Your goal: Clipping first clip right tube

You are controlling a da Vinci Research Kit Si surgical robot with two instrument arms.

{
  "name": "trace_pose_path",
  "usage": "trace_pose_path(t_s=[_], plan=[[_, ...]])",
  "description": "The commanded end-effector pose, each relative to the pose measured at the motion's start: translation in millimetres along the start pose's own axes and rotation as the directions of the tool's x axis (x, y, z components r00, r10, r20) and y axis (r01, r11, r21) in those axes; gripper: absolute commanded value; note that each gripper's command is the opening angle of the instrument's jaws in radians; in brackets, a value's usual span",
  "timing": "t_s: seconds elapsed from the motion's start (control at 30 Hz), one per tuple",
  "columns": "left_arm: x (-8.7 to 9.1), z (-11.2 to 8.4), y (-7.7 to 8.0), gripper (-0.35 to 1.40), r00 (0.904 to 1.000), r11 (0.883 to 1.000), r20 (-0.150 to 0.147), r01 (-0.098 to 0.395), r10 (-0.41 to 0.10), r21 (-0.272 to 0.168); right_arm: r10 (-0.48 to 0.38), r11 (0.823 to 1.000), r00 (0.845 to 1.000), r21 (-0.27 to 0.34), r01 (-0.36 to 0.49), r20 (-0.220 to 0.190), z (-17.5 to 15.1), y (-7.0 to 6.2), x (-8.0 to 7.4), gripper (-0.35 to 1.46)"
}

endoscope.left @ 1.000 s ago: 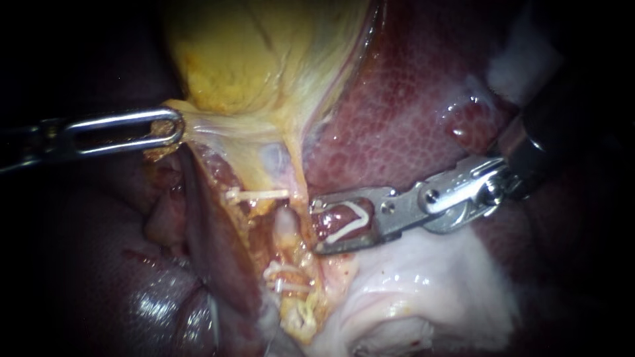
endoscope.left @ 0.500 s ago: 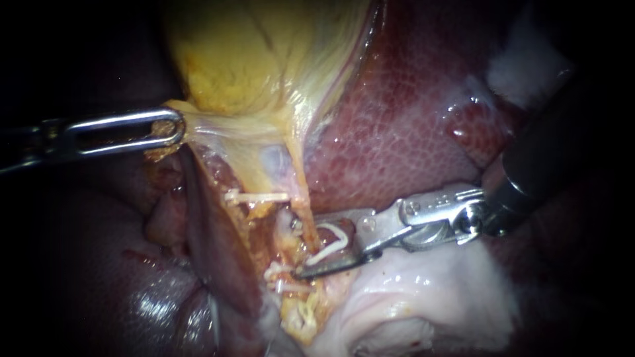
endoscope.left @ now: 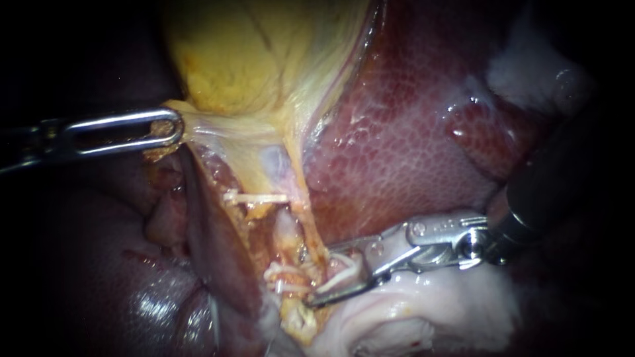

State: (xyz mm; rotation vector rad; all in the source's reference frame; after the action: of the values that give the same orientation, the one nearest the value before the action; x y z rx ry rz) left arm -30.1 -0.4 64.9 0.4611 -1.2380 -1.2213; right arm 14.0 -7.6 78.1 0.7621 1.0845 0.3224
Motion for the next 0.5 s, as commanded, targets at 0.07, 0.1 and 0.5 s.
trace_pose_path(t_s=[0.07,0.1,0.5], plan=[[0.0,0.0,0.0,-0.35,1.0000,1.000,0.000,0.000,0.000,0.000,0.007,1.000,1.000,0.006,-0.007,0.002,0.4,0.0,-0.1,0.35],[0.0,0.0,0.0,-0.35,1.0000,1.000,0.000,0.000,0.000,0.000,0.011,1.000,1.000,0.008,-0.011,0.002,0.5,0.1,-0.1,0.32],[0.0,0.0,0.0,-0.35,1.0000,1.000,0.000,0.000,0.000,0.000,0.088,0.996,0.996,0.008,-0.088,-0.012,0.5,0.9,0.3,-0.35]])
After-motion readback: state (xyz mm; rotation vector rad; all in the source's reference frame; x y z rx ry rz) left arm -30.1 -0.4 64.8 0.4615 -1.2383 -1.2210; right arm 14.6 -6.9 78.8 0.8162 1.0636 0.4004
